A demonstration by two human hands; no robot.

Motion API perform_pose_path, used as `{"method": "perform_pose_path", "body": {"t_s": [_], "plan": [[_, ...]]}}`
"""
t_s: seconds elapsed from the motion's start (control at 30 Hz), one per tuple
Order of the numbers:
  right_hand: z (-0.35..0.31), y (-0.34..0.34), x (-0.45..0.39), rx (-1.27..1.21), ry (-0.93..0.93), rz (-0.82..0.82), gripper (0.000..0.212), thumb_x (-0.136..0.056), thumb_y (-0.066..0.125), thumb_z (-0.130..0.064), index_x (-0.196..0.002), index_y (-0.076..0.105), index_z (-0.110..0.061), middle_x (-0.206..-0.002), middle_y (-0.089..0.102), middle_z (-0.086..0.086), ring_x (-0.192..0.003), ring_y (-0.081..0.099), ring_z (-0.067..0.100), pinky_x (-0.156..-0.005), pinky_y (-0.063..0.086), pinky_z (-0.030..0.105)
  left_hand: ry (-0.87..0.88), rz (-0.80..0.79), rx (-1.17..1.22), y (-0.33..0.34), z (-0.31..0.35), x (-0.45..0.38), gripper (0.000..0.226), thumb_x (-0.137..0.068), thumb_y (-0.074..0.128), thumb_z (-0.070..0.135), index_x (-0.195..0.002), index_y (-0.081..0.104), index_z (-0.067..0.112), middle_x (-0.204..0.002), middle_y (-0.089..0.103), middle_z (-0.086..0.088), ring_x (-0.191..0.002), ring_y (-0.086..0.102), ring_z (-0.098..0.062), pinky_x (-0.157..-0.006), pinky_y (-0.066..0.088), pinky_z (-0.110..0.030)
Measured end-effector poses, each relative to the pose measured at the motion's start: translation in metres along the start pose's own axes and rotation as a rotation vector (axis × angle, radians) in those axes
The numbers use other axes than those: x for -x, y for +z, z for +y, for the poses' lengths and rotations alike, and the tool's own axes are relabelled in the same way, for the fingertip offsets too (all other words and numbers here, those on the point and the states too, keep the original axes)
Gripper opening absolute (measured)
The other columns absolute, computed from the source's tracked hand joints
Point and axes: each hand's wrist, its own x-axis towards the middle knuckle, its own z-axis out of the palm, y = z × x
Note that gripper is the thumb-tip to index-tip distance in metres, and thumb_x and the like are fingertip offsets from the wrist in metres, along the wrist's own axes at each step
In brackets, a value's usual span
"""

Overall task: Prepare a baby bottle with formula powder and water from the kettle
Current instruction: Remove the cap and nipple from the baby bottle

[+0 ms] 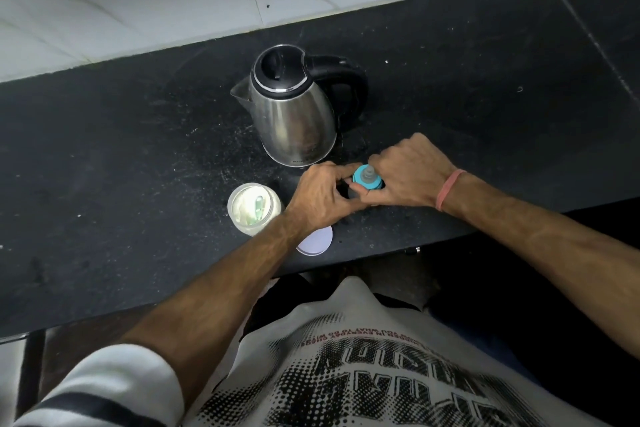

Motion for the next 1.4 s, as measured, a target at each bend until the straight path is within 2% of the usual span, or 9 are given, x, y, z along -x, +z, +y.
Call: {"method": "perform_pose_path", "body": {"t_s": [0.4,0.53,0.63,0.73,0.83,1.0,1.2,1.33,1.4], "plan": [[-0.048,-0.025,-0.007,-0.195,0.626,0.112,0.065,-0.094,0.035,-0.077,-0.082,0.063,-0.02,-0.07,0.062,0.0,-0.067,0.066,0.026,-0.065,0.039,0.034,-0.237,0.239,0.389,0.01,0.032,0.015,0.031,-0.089,0.092,0.019,-0.117,0.079,0.019,-0.095,0.083,0.007,-0.088,0.079,-0.011,-0.078,0.062,-0.03],[-0.037,-0.027,0.004,-0.33,0.665,0.14,0.058,-0.093,0.041,-0.072,-0.083,0.065,-0.021,-0.072,0.062,-0.003,-0.072,0.066,0.027,-0.068,0.041,0.036,-0.272,0.14,0.363,0.008,0.041,0.013,0.052,-0.095,0.086,0.054,-0.138,0.074,0.028,-0.126,0.081,0.013,-0.119,0.076,-0.005,-0.104,0.063,-0.039],[-0.041,-0.026,0.003,-0.295,0.73,0.104,0.072,-0.096,0.034,-0.083,-0.076,0.062,-0.019,-0.068,0.06,-0.001,-0.069,0.065,0.026,-0.068,0.043,0.037,-0.226,0.072,0.187,0.019,0.045,0.016,0.059,-0.099,0.071,0.061,-0.141,0.064,0.021,-0.125,0.073,0.008,-0.113,0.072,-0.016,-0.1,0.061,-0.05],[-0.043,-0.028,-0.002,-0.278,0.795,0.083,0.079,-0.097,0.038,-0.089,-0.071,0.055,-0.016,-0.067,0.057,0.002,-0.067,0.057,0.023,-0.068,0.044,0.037,-0.212,0.094,0.205,0.021,0.053,0.02,0.072,-0.097,0.065,0.066,-0.15,0.061,0.017,-0.134,0.071,0.004,-0.121,0.069,-0.014,-0.103,0.058,-0.039],[-0.046,-0.025,0.002,-0.301,0.738,0.119,0.064,-0.098,0.043,-0.073,-0.062,0.048,-0.02,-0.06,0.051,-0.002,-0.063,0.059,0.023,-0.065,0.039,0.034,-0.23,0.033,0.28,0.02,0.05,0.022,0.071,-0.092,0.07,0.068,-0.145,0.064,0.02,-0.143,0.07,0.014,-0.126,0.065,0.0,-0.105,0.055,-0.025],[-0.042,-0.016,0.008,-0.355,0.513,0.25,0.056,-0.091,0.048,-0.063,-0.05,0.038,-0.028,-0.046,0.041,-0.008,-0.045,0.05,0.02,-0.055,0.035,0.03,-0.186,-0.089,0.475,0.016,0.04,0.017,0.03,-0.101,0.087,0.027,-0.125,0.074,0.013,-0.114,0.083,-0.002,-0.11,0.081,-0.022,-0.099,0.066,-0.056],[-0.023,-0.017,0.008,-0.35,0.137,0.381,0.049,-0.089,0.065,-0.056,-0.057,0.039,-0.028,-0.049,0.044,-0.009,-0.046,0.037,0.013,-0.055,0.032,0.026,-0.173,-0.171,0.415,0.004,0.042,0.01,0.014,-0.087,0.082,0.013,-0.098,0.075,0.009,-0.089,0.079,-0.002,-0.083,0.075,-0.01,-0.073,0.06,-0.031],[-0.019,-0.026,0.005,-0.276,0.104,0.265,0.056,-0.097,0.057,-0.068,-0.064,0.045,-0.025,-0.056,0.05,-0.008,-0.047,0.049,0.018,-0.053,0.035,0.029,-0.152,-0.163,0.363,0.001,0.034,0.006,0.028,-0.08,0.084,0.033,-0.103,0.073,0.022,-0.101,0.077,0.007,-0.098,0.074,-0.017,-0.103,0.059,-0.056],[-0.019,-0.026,0.004,-0.25,0.071,0.316,0.055,-0.098,0.059,-0.064,-0.064,0.058,-0.021,-0.056,0.058,-0.003,-0.048,0.056,0.021,-0.053,0.042,0.032,-0.097,-0.17,0.344,0.004,0.041,0.007,0.035,-0.08,0.084,0.04,-0.112,0.07,0.036,-0.115,0.075,0.007,-0.116,0.072,-0.021,-0.118,0.053,-0.049]]}}
